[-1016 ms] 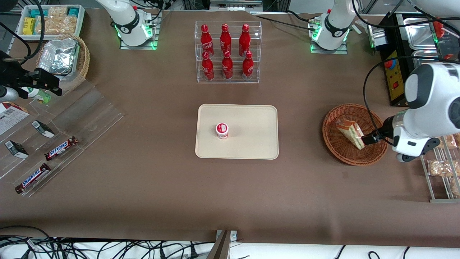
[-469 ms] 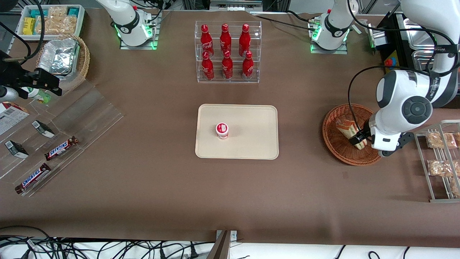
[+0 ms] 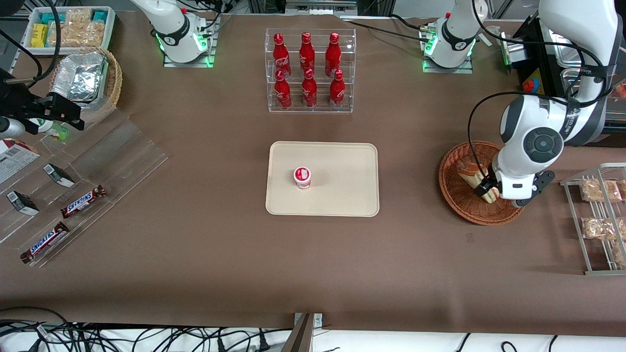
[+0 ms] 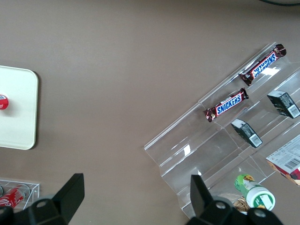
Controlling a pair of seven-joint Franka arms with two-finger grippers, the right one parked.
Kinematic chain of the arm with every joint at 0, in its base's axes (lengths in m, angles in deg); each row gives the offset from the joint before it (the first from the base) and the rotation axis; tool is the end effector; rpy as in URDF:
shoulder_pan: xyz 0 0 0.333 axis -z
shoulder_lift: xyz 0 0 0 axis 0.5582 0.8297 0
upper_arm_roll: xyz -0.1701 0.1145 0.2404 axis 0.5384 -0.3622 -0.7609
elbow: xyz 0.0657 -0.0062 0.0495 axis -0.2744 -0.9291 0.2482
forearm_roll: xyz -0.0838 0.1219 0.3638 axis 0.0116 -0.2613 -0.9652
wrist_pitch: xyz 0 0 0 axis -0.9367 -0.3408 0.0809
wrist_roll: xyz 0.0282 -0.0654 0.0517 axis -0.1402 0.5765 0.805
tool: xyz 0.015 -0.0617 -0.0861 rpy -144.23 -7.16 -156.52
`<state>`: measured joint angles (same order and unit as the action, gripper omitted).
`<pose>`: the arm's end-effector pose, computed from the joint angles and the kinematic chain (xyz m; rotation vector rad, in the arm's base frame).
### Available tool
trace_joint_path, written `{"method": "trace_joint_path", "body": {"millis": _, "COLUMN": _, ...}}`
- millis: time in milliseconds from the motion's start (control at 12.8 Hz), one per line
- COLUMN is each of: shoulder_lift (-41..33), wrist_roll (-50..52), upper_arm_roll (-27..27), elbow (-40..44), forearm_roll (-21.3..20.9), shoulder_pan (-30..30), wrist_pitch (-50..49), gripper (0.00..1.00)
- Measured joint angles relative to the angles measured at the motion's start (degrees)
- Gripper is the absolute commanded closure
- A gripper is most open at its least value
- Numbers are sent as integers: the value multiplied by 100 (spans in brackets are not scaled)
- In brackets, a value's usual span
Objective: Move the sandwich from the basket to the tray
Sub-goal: 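Close the left gripper on the sandwich's wrapped edge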
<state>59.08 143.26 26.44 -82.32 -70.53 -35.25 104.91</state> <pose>0.5852 -0.0163 0.2804 -2.6896 -1.0862 0.0166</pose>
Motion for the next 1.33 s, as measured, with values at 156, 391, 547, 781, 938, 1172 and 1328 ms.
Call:
{"method": "trace_joint_path", "body": {"millis": 156, "shoulder_lift": 1, "wrist_roll": 163, "upper_arm_roll": 34, "elbow": -183, "forearm_roll": -135, "shoulder_pan": 2, "wrist_pitch": 148, "gripper": 0}}
{"method": "trace_joint_path", "body": {"millis": 391, "shoulder_lift": 2, "wrist_roll": 332, "upper_arm_roll": 82, "elbow": -274, "forearm_roll": -259, "shoulder_pan": 36, "wrist_pitch": 170, "gripper": 0}}
{"method": "trace_joint_path", "body": {"millis": 547, "shoulder_lift": 18, "wrist_roll": 459, "upper_arm_roll": 97, "elbow": -297, "forearm_roll": -331, "shoulder_pan": 79, "wrist_pitch": 170, "gripper": 0}}
{"method": "trace_joint_path", "body": {"millis": 781, "shoulder_lift": 58, "wrist_roll": 487, "upper_arm_roll": 101, "elbow": -300, "forearm_roll": -341, "shoulder_pan": 91, "wrist_pitch": 173, "gripper": 0}}
{"method": "trace_joint_path", "body": {"millis": 938, "shoulder_lift": 78, "wrist_roll": 494, "upper_arm_roll": 102, "elbow": -303, "forearm_roll": -342, "shoulder_pan": 99, "wrist_pitch": 179, "gripper": 10}}
{"method": "trace_joint_path", "body": {"millis": 1172, "shoulder_lift": 78, "wrist_roll": 655, "upper_arm_roll": 102, "elbow": -303, "forearm_roll": -342, "shoulder_pan": 118, "wrist_pitch": 181, "gripper": 48}}
{"method": "trace_joint_path", "body": {"millis": 1328, "shoulder_lift": 79, "wrist_roll": 709, "upper_arm_roll": 102, "elbow": -303, "forearm_roll": -342, "shoulder_pan": 124, "wrist_pitch": 181, "gripper": 67}}
